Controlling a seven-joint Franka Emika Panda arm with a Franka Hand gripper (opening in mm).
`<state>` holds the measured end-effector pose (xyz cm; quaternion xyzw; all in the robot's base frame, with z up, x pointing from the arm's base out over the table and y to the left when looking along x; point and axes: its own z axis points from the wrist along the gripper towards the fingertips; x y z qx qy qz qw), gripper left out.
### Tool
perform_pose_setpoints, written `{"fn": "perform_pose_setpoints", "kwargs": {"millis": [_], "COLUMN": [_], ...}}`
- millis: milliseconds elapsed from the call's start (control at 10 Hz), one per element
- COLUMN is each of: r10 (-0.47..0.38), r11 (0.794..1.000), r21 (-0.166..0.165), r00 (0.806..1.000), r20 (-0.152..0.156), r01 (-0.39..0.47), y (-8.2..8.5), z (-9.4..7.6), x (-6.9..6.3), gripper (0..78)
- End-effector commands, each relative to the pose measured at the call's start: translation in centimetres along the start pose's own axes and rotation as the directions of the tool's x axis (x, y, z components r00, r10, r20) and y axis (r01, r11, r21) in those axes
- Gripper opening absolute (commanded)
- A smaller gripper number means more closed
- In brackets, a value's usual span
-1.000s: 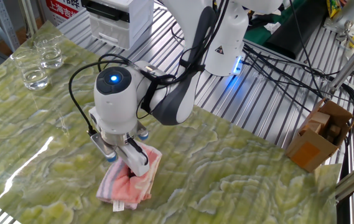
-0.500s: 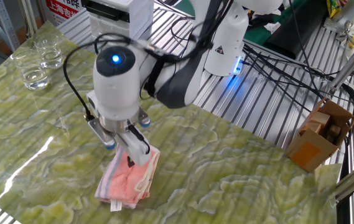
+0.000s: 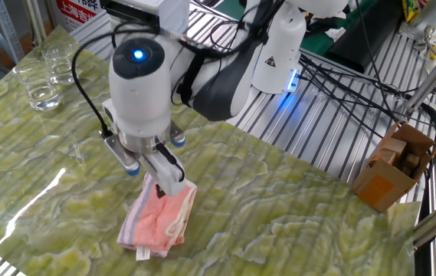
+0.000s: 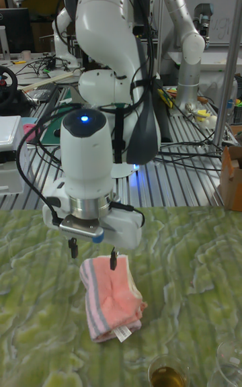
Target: Clean the table with a cloth
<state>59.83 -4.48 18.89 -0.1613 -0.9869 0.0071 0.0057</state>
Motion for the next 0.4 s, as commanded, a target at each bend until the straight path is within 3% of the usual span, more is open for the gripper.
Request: {"fn": "perform_pose_setpoints", "kwargs": {"millis": [100,400], "r10": [-0.009,-0.011], "r11": [1.0,1.0], "r21": [0.012,0.016], "r00": [1.0,1.0], "r20": [-0.009,-0.01], "r01": [0.009,0.012], "y": [0.12,-0.46], "z": [-1.5,-2.05], "x": [-0.33,-0.67], "gripper": [77.3,77.3]}}
